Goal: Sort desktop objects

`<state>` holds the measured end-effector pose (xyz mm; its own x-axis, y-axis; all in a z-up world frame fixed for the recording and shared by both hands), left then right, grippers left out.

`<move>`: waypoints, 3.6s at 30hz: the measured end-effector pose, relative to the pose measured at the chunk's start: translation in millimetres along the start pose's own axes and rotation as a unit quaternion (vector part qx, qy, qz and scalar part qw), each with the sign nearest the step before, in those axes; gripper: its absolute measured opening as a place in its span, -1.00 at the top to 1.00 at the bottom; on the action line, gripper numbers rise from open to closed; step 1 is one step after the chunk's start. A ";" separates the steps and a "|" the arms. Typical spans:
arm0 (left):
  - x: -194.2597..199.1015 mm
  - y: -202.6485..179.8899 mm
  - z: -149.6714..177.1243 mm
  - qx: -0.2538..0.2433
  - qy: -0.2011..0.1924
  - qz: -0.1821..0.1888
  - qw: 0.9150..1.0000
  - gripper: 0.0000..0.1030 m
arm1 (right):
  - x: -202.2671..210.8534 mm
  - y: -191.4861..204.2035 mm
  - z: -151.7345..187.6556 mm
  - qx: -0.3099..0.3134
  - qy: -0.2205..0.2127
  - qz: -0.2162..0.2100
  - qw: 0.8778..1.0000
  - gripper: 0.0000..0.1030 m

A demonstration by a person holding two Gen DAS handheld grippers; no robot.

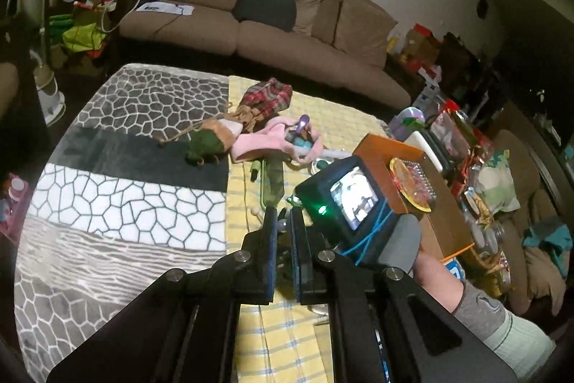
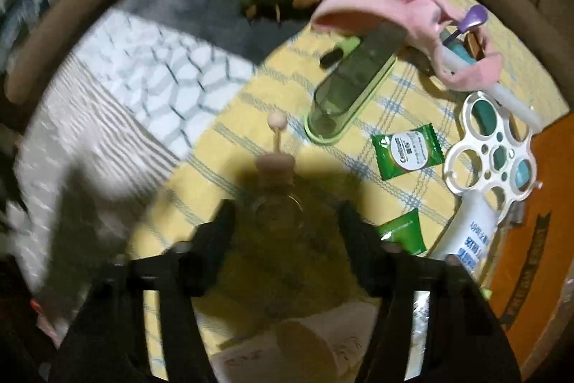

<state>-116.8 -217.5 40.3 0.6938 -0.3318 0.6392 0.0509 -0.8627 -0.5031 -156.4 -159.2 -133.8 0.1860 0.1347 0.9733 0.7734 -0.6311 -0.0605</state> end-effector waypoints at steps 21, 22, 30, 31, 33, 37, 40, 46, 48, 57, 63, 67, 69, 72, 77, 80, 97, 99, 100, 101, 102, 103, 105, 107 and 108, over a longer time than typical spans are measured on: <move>-15.9 -7.9 16.9 0.006 0.023 0.012 1.000 0.89 | 69.8 -88.0 10.1 -0.100 -0.082 0.008 0.992 0.07; -16.8 -8.4 16.6 0.006 0.023 0.012 1.000 0.89 | 73.3 -86.5 7.2 -0.083 -0.083 0.008 0.993 0.08; -24.2 -8.0 18.6 0.005 0.030 0.008 1.000 0.89 | 46.7 -31.8 -3.3 0.115 -0.032 0.014 0.993 0.13; -24.5 -7.7 18.9 0.006 0.030 0.007 0.999 0.89 | 40.9 -25.3 -2.0 0.128 -0.022 0.014 0.991 0.16; -24.6 -6.7 19.2 0.007 0.031 0.006 0.999 0.89 | 30.0 -18.1 -2.8 0.144 -0.009 0.010 0.989 0.17; -24.2 -5.1 18.9 0.009 0.031 0.007 0.999 0.89 | 11.4 -19.5 -0.8 0.161 0.021 0.020 0.987 0.17; -24.9 -2.9 19.7 0.007 0.031 0.005 0.999 0.89 | 5.1 -19.3 2.8 0.177 0.030 0.017 0.984 0.27; -28.1 4.3 21.6 0.013 0.036 0.003 0.999 0.89 | 7.3 -17.0 4.4 0.212 0.051 0.029 0.976 0.34; -29.7 5.7 23.3 0.014 0.038 0.002 0.999 0.89 | 9.0 -17.4 4.8 0.230 0.060 0.036 0.971 0.31; -44.1 26.2 19.3 0.040 0.045 -0.001 0.998 0.89 | 18.7 -29.1 1.2 0.165 0.030 -0.021 0.986 0.35; -71.8 58.7 0.3 0.062 0.064 -0.013 0.996 0.89 | 24.6 -35.8 4.8 0.152 0.021 -0.037 0.987 0.35; -92.3 66.4 -6.6 0.065 0.085 -0.017 0.994 0.89 | 31.6 -42.6 10.2 0.149 0.013 -0.041 0.988 0.35; -100.0 63.7 -7.3 0.051 0.087 -0.032 0.994 0.89 | 36.3 -44.5 13.1 0.145 0.008 -0.049 0.988 0.35; -108.9 58.4 -6.0 0.046 0.092 -0.035 0.994 0.89 | 44.8 -46.6 17.1 0.145 -0.001 -0.054 0.988 0.35; -117.1 49.2 5.3 0.057 0.112 -0.013 0.992 0.89 | 56.6 -45.8 21.9 0.133 -0.014 -0.068 0.989 0.35; -116.7 42.1 8.9 0.056 0.115 -0.009 0.992 0.89 | 50.8 -23.6 33.1 0.137 -0.010 -0.063 0.988 0.35; -137.1 49.4 22.9 0.023 0.142 -0.077 0.987 0.51 | 31.7 -21.6 37.0 0.118 0.008 -0.048 0.992 0.35; -147.9 50.6 23.6 0.035 0.149 -0.073 0.986 0.60 | 32.4 -20.6 37.5 0.119 0.010 -0.049 0.992 0.35; -152.2 50.7 23.3 0.045 0.153 -0.061 0.985 0.60 | 32.9 -20.4 38.1 0.119 0.010 -0.050 0.992 0.35; -155.4 51.7 23.4 0.059 0.159 -0.049 0.984 0.60 | 33.7 -20.4 38.3 0.117 0.008 -0.052 0.992 0.35; -158.4 52.8 23.0 0.071 0.162 -0.041 0.983 0.60 | 35.0 -20.3 38.6 0.113 0.005 -0.058 0.992 0.35; -160.6 53.0 22.9 0.076 0.163 -0.038 0.983 0.60 | 35.9 -20.2 39.0 0.110 0.004 -0.062 0.992 0.35; -163.1 55.2 21.5 0.084 0.161 -0.038 0.983 0.60 | 36.9 -19.2 40.4 0.113 0.004 -0.061 0.992 0.35; -161.8 55.9 16.8 0.088 0.150 -0.033 0.984 0.60 | 31.9 -17.9 36.3 0.114 0.003 -0.063 0.992 0.35; -163.1 56.2 14.8 0.089 0.148 -0.033 0.984 0.60 | 23.3 -20.1 30.0 0.114 0.003 -0.063 0.991 0.35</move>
<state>-216.4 -206.3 -100.9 0.4467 -0.3969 0.8018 0.2325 -0.8139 -0.5324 -149.4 -120.5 -116.6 0.0758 0.1960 0.9777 0.9075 -0.4197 0.0138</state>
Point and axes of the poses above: each gripper's, at about its wrist camera, not at the fingertips, and x roughly against the way its jaws point, y to its left, z to its underside, the point moved 9 cm from there along -x, roughly the way its jaws point, and after that the axes turned 11 degrees about x, right-handed, at the moved point
